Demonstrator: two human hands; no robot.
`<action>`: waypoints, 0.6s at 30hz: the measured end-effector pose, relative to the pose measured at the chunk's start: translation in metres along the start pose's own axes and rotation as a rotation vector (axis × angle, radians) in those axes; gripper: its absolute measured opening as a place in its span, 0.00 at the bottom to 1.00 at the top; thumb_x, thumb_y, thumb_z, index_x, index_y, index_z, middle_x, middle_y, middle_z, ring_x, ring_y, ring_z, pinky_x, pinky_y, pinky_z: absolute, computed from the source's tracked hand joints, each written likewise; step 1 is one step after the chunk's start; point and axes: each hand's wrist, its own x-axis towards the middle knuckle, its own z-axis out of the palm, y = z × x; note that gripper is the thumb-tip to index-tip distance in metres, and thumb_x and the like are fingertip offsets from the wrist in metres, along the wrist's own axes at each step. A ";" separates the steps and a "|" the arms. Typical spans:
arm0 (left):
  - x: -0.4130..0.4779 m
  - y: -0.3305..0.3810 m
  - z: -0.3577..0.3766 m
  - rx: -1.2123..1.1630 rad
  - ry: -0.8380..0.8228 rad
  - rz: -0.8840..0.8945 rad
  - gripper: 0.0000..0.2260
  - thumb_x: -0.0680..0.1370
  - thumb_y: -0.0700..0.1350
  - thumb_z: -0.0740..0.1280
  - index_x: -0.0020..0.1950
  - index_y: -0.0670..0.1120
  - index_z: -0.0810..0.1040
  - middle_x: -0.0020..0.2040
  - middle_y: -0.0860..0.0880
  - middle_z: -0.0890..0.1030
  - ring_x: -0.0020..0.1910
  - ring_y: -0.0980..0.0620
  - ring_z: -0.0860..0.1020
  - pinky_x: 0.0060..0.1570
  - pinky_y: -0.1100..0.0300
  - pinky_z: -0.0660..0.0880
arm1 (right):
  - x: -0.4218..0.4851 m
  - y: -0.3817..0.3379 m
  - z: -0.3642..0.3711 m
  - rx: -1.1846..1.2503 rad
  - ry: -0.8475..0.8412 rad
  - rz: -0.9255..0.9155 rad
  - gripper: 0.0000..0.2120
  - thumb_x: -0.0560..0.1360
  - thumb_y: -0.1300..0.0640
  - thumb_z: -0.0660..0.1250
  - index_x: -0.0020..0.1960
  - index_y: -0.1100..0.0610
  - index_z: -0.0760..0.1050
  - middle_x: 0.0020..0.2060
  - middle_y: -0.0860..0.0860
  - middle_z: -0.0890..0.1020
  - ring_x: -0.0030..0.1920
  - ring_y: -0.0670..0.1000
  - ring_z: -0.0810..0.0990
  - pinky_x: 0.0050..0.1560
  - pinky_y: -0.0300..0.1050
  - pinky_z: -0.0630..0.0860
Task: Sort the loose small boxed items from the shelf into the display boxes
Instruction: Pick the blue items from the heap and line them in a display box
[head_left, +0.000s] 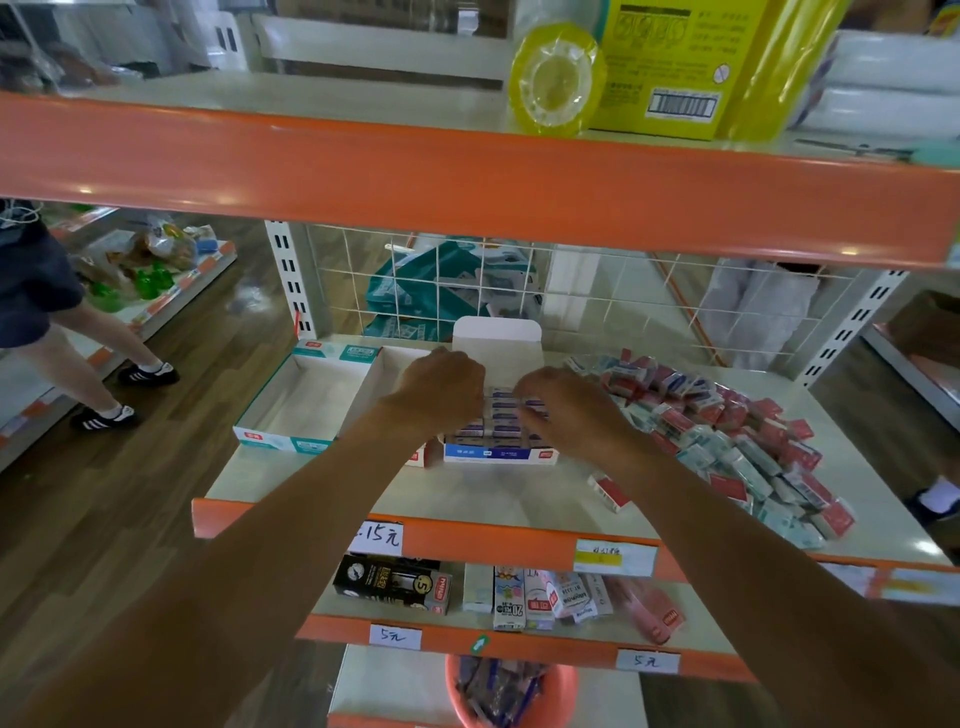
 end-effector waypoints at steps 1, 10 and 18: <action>0.004 0.005 -0.001 0.021 0.031 -0.003 0.13 0.79 0.49 0.65 0.62 0.47 0.76 0.60 0.48 0.79 0.54 0.49 0.77 0.56 0.55 0.75 | -0.003 0.005 -0.002 -0.009 0.032 0.017 0.13 0.78 0.50 0.64 0.61 0.51 0.76 0.60 0.50 0.80 0.56 0.53 0.78 0.56 0.47 0.75; 0.041 0.089 -0.001 0.044 0.078 0.090 0.11 0.78 0.41 0.62 0.60 0.44 0.75 0.56 0.44 0.75 0.57 0.45 0.72 0.53 0.52 0.71 | -0.039 0.076 -0.024 -0.110 0.073 0.219 0.17 0.77 0.46 0.63 0.65 0.48 0.74 0.61 0.53 0.78 0.59 0.57 0.77 0.56 0.55 0.76; 0.068 0.143 0.010 0.079 0.039 0.188 0.12 0.78 0.39 0.62 0.61 0.43 0.75 0.56 0.42 0.75 0.58 0.42 0.73 0.56 0.49 0.74 | -0.065 0.127 -0.037 -0.149 0.068 0.332 0.21 0.77 0.47 0.62 0.69 0.48 0.69 0.59 0.53 0.78 0.58 0.56 0.76 0.55 0.54 0.76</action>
